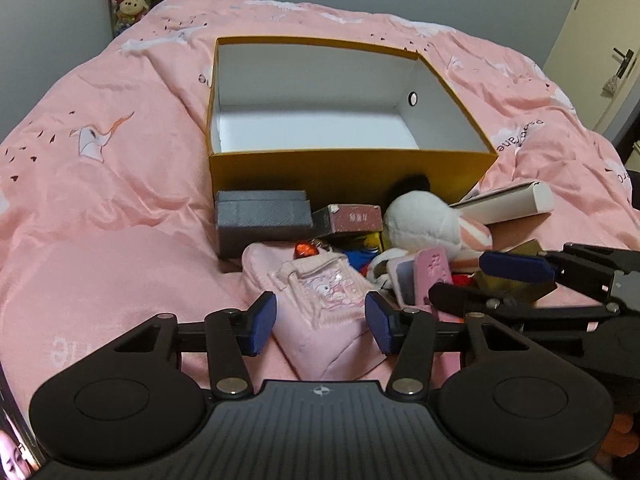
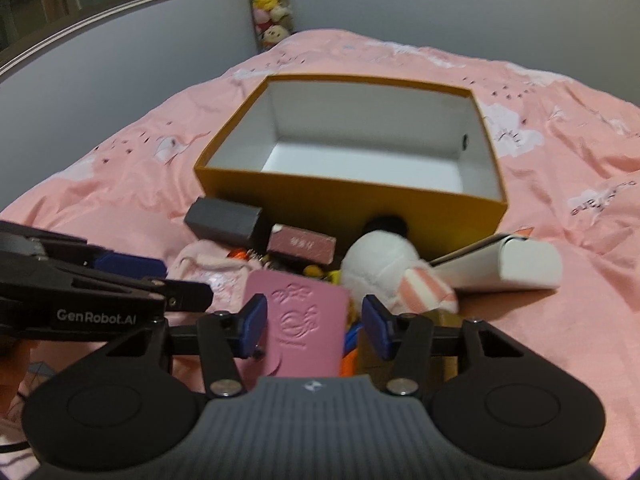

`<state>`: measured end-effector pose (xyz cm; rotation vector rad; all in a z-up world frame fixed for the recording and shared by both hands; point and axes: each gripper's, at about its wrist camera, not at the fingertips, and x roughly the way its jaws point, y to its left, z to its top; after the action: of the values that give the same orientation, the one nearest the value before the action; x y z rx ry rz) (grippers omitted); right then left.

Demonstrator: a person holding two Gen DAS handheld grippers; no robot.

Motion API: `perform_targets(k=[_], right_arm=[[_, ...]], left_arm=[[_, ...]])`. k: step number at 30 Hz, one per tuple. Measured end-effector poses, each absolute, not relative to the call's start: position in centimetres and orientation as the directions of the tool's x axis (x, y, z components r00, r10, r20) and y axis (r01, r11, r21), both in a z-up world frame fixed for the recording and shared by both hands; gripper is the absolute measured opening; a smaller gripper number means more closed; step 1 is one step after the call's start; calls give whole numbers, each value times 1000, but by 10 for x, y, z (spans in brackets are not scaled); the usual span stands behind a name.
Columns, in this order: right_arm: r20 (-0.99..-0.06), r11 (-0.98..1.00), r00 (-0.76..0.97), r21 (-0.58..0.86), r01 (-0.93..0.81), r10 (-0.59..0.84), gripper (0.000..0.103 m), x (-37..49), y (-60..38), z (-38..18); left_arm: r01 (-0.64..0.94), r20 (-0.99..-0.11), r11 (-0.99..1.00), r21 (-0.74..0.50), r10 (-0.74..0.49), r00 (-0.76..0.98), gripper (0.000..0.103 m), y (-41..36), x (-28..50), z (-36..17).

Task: Organize objects
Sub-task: 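Grasp the pink plush pouch with the left tool while the right tool grasps the pink card case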

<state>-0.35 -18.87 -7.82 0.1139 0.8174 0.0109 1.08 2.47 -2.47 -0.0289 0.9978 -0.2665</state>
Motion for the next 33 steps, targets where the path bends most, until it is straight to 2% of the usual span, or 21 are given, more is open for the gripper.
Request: perform_targets(k=[5, 7, 14, 17, 22, 29, 33], right_arm=[[-744, 996, 666, 93, 10, 63, 59, -2, -183, -82], [-745, 995, 663, 96, -2, 73, 64, -2, -181, -82], [-791, 994, 603, 85, -65, 107, 67, 6, -167, -94], [-812, 995, 574, 78, -68, 103, 75, 11, -163, -102], [-824, 997, 564, 9, -82, 54, 77, 18, -154, -109], [-829, 995, 559, -24, -92, 32, 70, 17, -154, -105], [-802, 985, 596, -133, -108, -43, 73, 11, -143, -99]], left_arm=[[186, -836, 970, -156, -230, 499, 54, 31, 14, -28], [177, -838, 972, -155, -224, 497, 54, 33, 15, -28], [141, -850, 974, -175, -222, 477, 56, 40, 20, -37], [120, -854, 973, -196, -230, 467, 58, 42, 23, -42], [95, -858, 973, -212, -232, 459, 58, 42, 30, -51], [84, -865, 977, -197, -213, 455, 58, 40, 33, -56], [81, -867, 978, -194, -210, 453, 58, 40, 32, -56]])
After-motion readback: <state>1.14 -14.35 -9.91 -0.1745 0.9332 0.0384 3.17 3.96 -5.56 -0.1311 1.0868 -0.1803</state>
